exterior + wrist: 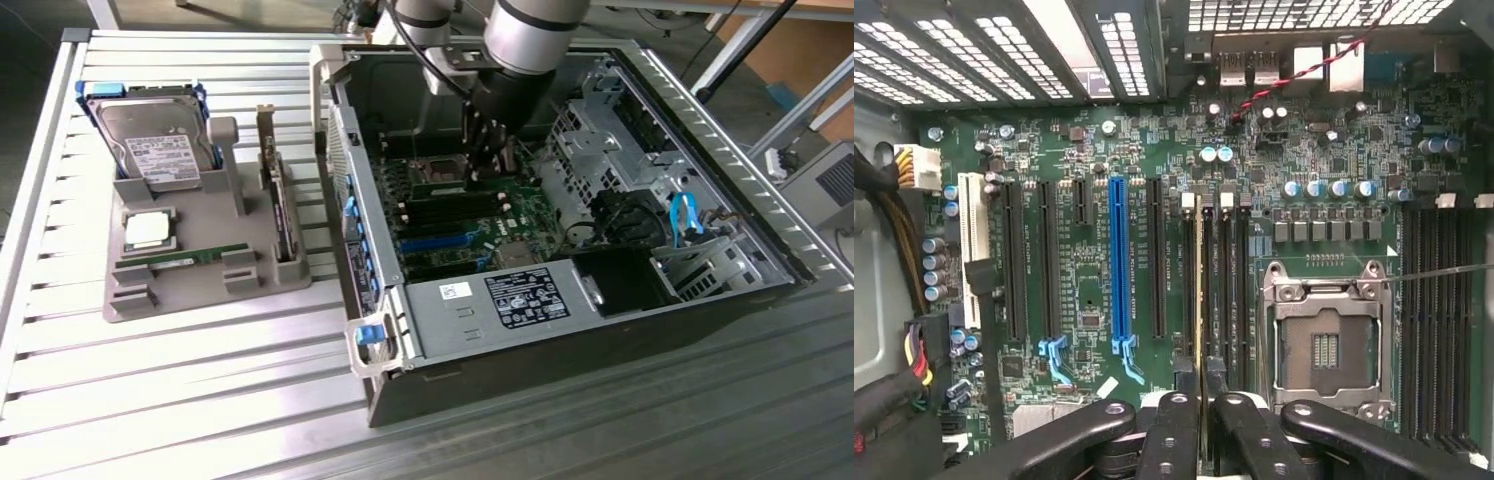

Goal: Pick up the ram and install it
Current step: 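Insert the ram into the slot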

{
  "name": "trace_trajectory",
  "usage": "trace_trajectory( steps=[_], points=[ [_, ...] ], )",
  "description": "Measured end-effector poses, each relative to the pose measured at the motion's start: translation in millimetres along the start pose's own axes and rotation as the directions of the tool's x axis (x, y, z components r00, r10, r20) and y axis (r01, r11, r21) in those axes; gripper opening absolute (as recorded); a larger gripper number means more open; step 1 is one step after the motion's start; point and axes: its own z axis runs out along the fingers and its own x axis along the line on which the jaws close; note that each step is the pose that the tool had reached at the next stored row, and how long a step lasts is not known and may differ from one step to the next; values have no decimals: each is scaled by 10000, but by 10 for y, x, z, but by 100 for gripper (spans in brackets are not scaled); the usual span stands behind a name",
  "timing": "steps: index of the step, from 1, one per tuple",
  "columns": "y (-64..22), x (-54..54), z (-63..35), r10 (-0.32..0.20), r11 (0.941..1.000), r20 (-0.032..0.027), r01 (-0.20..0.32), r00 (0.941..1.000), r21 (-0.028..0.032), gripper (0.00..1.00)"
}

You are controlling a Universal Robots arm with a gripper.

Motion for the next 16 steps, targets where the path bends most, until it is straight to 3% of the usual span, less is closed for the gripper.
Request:
trace_trajectory(
  steps=[3,9,14,16],
  points=[
    [-67,-1,24,-45,10000,-10,45,10000,0,13],
    [-73,41,60,-312,9995,-19,312,9995,6,13],
    [-77,41,124,-310,9995,-20,310,9995,6,13],
    [-78,41,149,-100,10000,-49,100,9999,1,13]
  ],
)
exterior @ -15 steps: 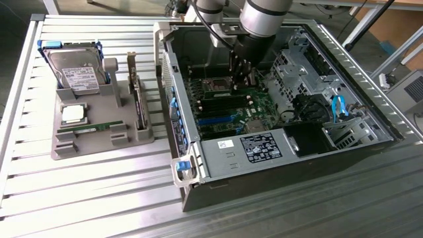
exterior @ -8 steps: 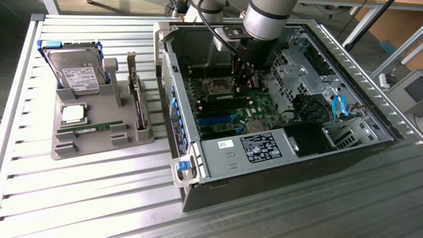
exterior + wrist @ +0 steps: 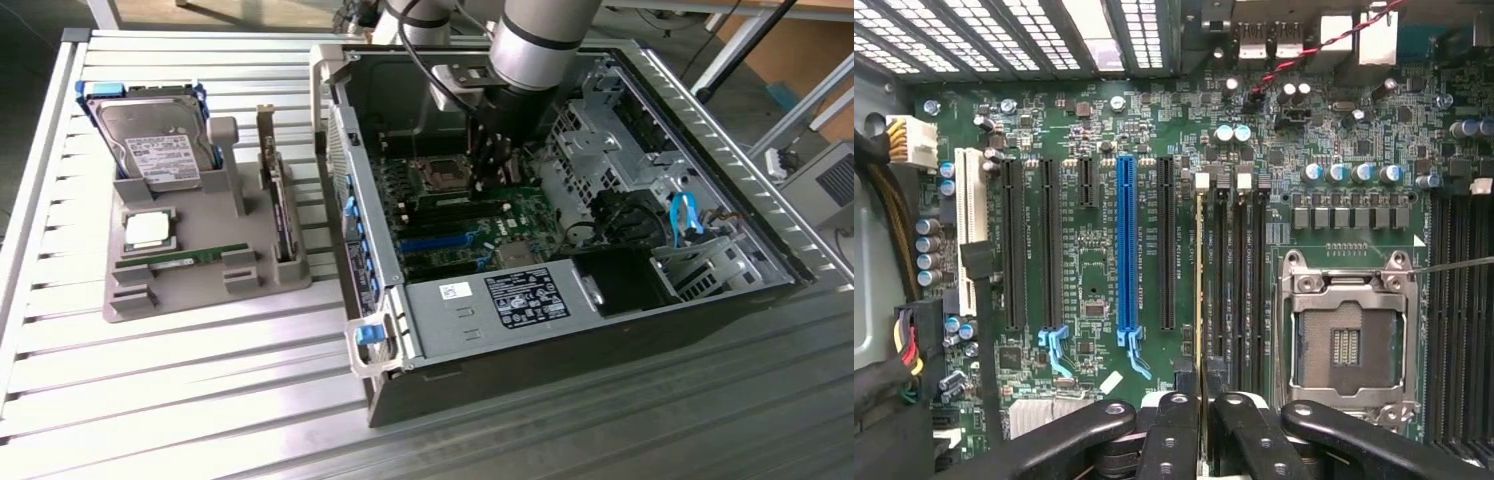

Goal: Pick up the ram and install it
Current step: 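Insert the ram into the slot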

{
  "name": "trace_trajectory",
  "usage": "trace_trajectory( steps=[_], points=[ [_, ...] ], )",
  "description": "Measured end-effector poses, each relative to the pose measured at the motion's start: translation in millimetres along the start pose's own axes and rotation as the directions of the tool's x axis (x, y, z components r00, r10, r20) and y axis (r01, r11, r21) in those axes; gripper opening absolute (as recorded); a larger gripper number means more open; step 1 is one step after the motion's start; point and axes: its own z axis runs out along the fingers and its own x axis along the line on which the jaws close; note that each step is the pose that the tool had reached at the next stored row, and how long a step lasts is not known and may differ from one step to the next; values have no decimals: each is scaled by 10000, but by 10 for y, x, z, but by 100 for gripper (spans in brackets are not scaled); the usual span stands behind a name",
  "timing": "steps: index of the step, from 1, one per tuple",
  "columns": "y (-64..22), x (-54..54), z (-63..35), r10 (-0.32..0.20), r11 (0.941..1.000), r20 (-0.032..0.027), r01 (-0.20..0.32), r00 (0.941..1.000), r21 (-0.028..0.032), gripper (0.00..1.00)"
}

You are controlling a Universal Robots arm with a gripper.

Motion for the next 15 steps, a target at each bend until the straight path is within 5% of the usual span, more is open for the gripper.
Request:
trace_trajectory(
  steps=[15],
  points=[
    [13,-3,123,-14,10000,-31,14,10000,1,13]
  ],
)
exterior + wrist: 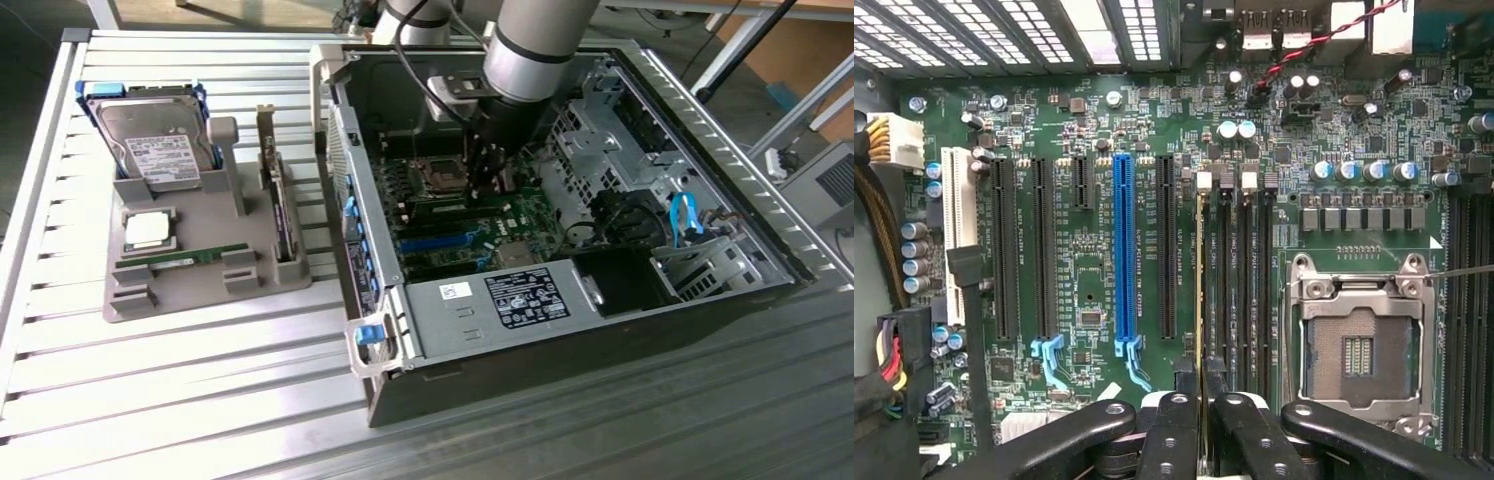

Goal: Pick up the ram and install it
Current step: 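Insert the ram into the slot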

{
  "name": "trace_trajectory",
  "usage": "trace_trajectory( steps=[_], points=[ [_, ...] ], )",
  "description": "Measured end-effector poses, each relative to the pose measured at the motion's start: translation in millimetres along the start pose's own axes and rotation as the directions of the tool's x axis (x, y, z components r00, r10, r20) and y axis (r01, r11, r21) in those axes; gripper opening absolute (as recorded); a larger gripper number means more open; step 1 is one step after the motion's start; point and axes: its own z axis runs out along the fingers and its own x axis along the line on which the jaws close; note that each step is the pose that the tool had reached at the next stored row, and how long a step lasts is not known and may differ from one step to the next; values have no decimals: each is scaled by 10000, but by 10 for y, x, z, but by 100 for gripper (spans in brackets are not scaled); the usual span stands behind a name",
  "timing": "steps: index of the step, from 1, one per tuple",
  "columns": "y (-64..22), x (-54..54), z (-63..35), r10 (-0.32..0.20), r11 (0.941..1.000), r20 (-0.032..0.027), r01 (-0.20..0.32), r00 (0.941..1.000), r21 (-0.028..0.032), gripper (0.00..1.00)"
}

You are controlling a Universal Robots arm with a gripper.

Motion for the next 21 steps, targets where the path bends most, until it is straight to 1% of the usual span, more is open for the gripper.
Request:
trace_trajectory(
  steps=[15,18,19,20,21],
  points=[
    [2,-5,48,-5,10000,-3,5,10000,-1,13],
    [-1,-7,78,-2,10000,-3,2,10000,-2,13],
    [-2,-7,76,-5,10000,-1,5,10000,0,13],
    [-2,-6,24,-5,10000,5,5,10000,3,13],
    [-2,-5,-5,-4,10000,1,4,10000,1,13]
  ],
)
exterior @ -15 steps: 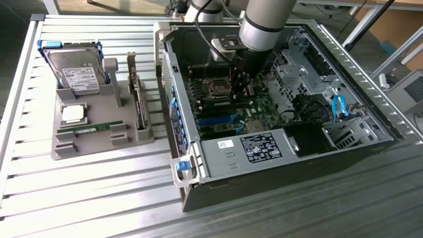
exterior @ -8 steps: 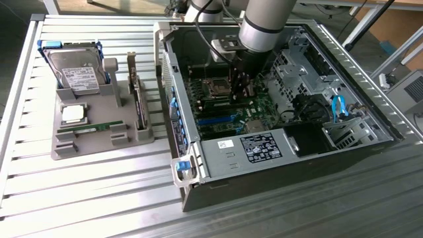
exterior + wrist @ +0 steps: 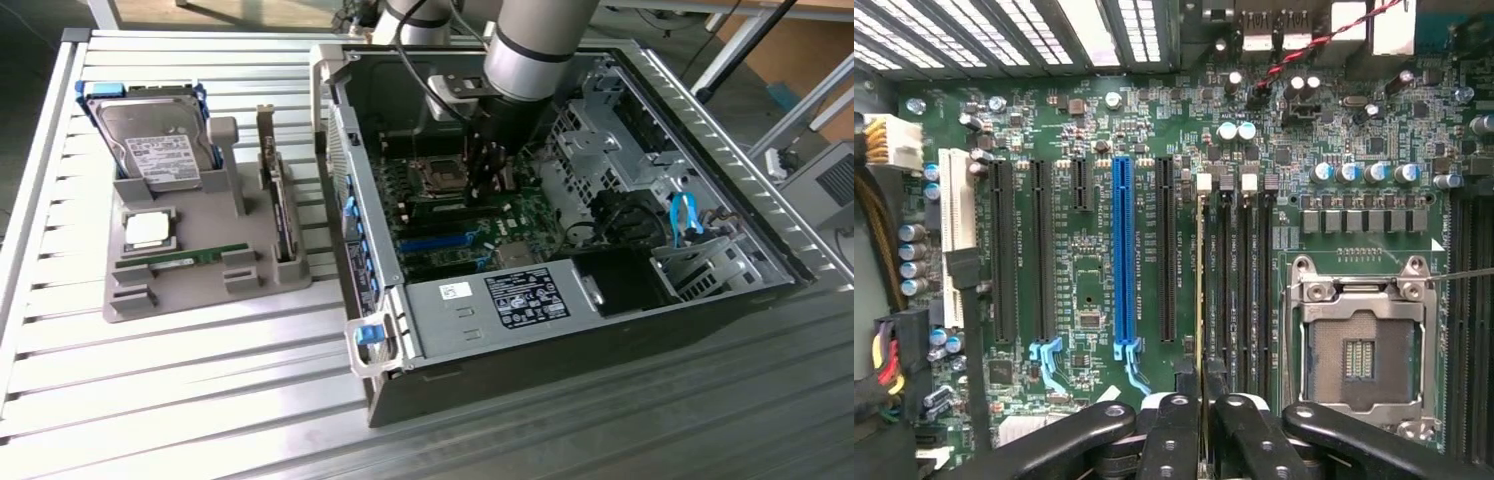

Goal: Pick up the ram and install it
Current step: 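Insert the ram into the slot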

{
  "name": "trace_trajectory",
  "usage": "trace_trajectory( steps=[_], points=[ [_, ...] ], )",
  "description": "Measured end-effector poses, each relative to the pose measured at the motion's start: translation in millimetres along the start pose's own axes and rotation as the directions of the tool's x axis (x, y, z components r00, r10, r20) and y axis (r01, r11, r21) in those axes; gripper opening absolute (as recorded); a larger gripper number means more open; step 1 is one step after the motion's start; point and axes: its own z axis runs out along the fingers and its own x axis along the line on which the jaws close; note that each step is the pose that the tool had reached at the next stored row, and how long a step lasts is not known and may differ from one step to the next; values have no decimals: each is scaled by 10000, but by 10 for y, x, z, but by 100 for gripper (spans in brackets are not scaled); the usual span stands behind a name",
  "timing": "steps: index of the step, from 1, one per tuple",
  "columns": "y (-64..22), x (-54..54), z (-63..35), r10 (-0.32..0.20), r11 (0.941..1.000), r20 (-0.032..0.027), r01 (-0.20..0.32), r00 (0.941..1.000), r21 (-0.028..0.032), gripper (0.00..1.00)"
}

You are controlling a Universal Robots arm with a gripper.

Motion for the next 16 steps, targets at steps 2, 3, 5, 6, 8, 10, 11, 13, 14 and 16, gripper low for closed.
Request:
trace_trajectory(
  steps=[2,3,5,6,8,10,11,13,14,16],
  points=[
    [-1,-2,3,-1,10000,-2,1,10000,-1,13],
    [-1,-5,12,-1,10000,-1,1,10000,-1,13],
    [-1,-8,51,-1,10000,-2,1,10000,-2,13],
    [-1,-9,67,0,10000,-9,0,10000,-5,13],
    [-1,-11,80,0,10000,-8,0,10000,-6,13],
    [-2,-13,50,0,10000,19,0,10000,7,13],
    [0,-9,11,0,10000,-1,0,10000,-2,13],
    [-3,-11,22,0,10000,-2,0,10000,-2,13],
    [-9,-15,33,0,10000,-4,0,10000,-7,13],
    [-11,-17,47,0,10000,-6,0,10000,-10,13]
  ],
)
